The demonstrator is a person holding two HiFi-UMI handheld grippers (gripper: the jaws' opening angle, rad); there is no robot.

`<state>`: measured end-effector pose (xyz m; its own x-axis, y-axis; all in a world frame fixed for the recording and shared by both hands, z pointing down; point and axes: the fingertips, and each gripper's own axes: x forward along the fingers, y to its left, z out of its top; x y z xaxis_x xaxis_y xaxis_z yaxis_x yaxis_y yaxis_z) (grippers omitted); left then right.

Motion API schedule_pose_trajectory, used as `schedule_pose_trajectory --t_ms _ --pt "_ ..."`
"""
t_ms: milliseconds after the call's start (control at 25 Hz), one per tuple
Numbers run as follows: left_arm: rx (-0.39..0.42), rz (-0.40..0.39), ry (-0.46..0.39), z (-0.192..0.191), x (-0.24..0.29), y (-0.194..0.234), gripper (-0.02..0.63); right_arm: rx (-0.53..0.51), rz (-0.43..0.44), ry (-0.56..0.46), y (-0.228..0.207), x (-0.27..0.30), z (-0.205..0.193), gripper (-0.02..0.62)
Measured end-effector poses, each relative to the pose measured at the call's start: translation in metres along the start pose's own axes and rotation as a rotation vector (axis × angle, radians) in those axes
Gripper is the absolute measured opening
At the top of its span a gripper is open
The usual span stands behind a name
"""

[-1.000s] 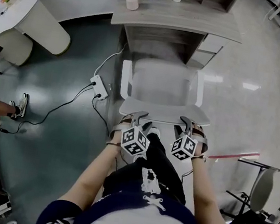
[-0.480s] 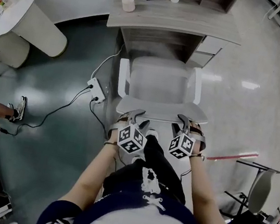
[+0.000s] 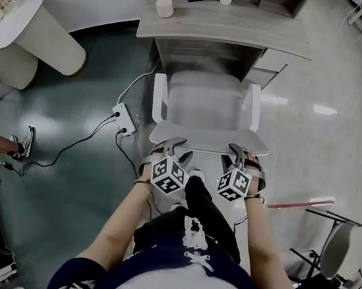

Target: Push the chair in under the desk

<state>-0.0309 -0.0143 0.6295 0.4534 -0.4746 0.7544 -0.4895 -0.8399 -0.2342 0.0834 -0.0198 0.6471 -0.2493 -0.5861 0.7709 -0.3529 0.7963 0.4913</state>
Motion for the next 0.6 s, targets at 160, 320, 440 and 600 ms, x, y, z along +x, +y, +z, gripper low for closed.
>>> schedule_pose_trajectory --t_ms 160,320,440,600 --pt "-0.012 -0.007 0.0 0.005 0.009 0.014 0.178 0.005 0.0 0.004 -0.014 0.01 0.001 0.14" --pt "-0.022 -0.019 0.003 0.009 0.017 0.029 0.178 0.006 0.001 0.002 -0.028 0.021 0.004 0.141" --pt "-0.034 -0.025 -0.003 0.013 0.022 0.04 0.178 0.002 0.0 -0.001 -0.039 0.029 0.007 0.141" --pt "-0.053 -0.033 -0.003 0.019 0.03 0.054 0.178 -0.008 -0.001 -0.006 -0.053 0.037 0.009 0.141"
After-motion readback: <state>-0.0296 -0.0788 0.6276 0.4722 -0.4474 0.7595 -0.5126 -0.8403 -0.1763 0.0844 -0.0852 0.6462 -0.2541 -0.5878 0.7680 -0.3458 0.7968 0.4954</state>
